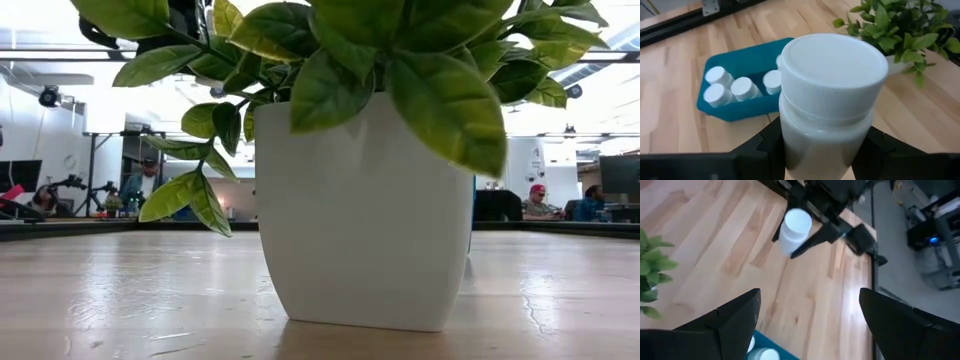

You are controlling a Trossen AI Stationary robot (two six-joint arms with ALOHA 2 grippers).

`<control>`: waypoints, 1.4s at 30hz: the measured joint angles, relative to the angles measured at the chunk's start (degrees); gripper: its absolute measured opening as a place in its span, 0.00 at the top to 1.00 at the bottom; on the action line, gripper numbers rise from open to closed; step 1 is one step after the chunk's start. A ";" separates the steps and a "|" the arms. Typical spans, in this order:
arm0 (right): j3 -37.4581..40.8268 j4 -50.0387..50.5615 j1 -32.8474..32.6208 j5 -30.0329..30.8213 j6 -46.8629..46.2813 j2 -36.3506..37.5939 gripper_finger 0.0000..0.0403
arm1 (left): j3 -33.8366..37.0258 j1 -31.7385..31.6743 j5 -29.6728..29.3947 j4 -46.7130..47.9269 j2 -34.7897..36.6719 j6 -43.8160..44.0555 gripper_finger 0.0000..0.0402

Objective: Pick and place pill bottles into a basket
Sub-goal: Put the white pill bottle into the blue bin

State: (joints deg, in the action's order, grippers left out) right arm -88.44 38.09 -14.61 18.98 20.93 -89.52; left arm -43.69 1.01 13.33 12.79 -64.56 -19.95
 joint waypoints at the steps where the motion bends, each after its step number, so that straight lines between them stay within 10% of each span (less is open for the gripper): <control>1: -0.83 0.49 -0.32 0.92 0.35 -0.37 0.18 | -0.09 -0.27 -0.01 -0.17 -0.02 -0.02 0.64; 30: -35.81 27.79 -3.89 8.60 -2.73 -25.10 0.18 | -3.16 -3.42 0.59 0.28 -6.23 -3.29 0.64; 42: -37.73 27.50 -3.87 8.06 -3.15 -25.78 0.18 | -3.52 -3.42 1.66 0.45 -6.20 -3.48 0.64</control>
State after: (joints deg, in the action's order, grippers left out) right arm -126.17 65.59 -18.48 27.04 17.78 -115.31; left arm -47.21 -2.42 14.99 13.24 -70.76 -23.43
